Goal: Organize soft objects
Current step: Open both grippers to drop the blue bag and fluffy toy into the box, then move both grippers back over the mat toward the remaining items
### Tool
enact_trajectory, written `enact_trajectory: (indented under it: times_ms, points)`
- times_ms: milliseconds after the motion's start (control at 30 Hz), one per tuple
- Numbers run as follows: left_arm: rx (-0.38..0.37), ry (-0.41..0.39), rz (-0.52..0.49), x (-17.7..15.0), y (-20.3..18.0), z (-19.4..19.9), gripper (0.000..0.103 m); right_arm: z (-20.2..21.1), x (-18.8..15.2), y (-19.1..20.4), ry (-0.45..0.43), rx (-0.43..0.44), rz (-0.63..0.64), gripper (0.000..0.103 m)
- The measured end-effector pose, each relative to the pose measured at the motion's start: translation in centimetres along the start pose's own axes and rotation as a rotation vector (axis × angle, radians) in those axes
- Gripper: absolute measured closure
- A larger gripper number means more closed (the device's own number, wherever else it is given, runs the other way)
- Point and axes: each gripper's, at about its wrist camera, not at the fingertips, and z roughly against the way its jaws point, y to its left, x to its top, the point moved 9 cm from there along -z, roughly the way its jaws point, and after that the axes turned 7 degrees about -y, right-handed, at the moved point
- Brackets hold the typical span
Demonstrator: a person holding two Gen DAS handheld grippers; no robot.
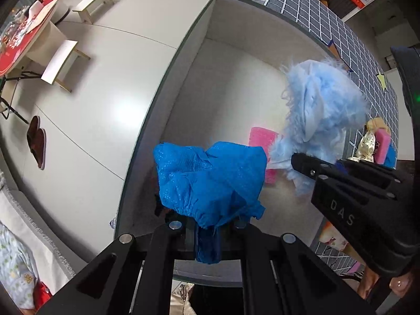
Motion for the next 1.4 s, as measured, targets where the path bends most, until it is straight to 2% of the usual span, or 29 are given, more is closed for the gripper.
enact_trajectory:
  times_ms: [100, 167, 267, 333, 467, 600, 633, 667, 700, 733, 800, 900, 1033, 1400]
  points:
    - [-0.004, 0.007, 0.0, 0.0, -0.1, -0.1, 0.093, -0.1, 0.0, -0.1, 0.003, 0.001, -0.004, 0.093]
    - [-0.006, 0.01, 0.0, 0.0, -0.2, -0.2, 0.089, -0.1, 0.0, -0.3, 0.005, 0.003, -0.007, 0.093]
    - [-0.007, 0.008, -0.002, 0.2, -0.4, -0.2, 0.07, -0.1, 0.0, -0.5, 0.004, 0.002, -0.002, 0.093]
    - [-0.006, -0.005, -0.007, 0.4, -0.6, 0.0, 0.049, 0.0, 0.0, -0.7, 0.003, 0.002, 0.0, 0.093]
    - [0.03, -0.024, -0.021, 0.8, -0.5, 0.4, 0.041, 0.1, 0.0, -1.1, 0.0, -0.001, -0.01, 0.093]
    - [0.025, -0.014, -0.019, 0.6, -0.6, 0.3, 0.033, 0.1, -0.1, -1.4, 0.011, 0.019, -0.029, 0.091]
    - [0.022, -0.014, -0.019, 0.6, -0.7, 0.4, 0.029, 0.1, -0.1, -1.4, 0.015, 0.031, -0.032, 0.072]
    - [0.024, -0.015, -0.021, 0.6, -0.7, 0.5, 0.028, 0.2, -0.2, -1.4, 0.013, 0.035, -0.034, 0.036]
    - [0.026, -0.019, -0.023, 0.6, -0.8, 0.6, 0.026, 0.6, 0.1, -1.4, -0.015, 0.041, -0.045, 0.028]
    - [0.026, -0.023, -0.027, 0.7, -0.8, 0.6, 0.025, 1.0, 0.2, -1.3, -0.037, 0.059, -0.051, 0.024]
    - [0.027, -0.029, -0.031, 0.7, -0.9, 0.9, 0.025, 1.7, 0.5, -1.2, -0.064, 0.06, -0.045, 0.025]
    - [0.023, -0.029, -0.033, 0.6, -0.8, 1.0, 0.025, 2.0, 0.5, -1.3, -0.069, 0.055, -0.027, 0.025]
    - [0.023, -0.031, -0.038, 0.5, -1.0, 1.3, 0.025, 2.1, 0.0, -1.8, -0.056, 0.075, -0.065, 0.025]
    - [0.027, -0.061, -0.072, -0.3, -3.0, 2.5, 0.025, 4.3, -0.8, -3.0, -0.097, 0.09, -0.116, 0.024]
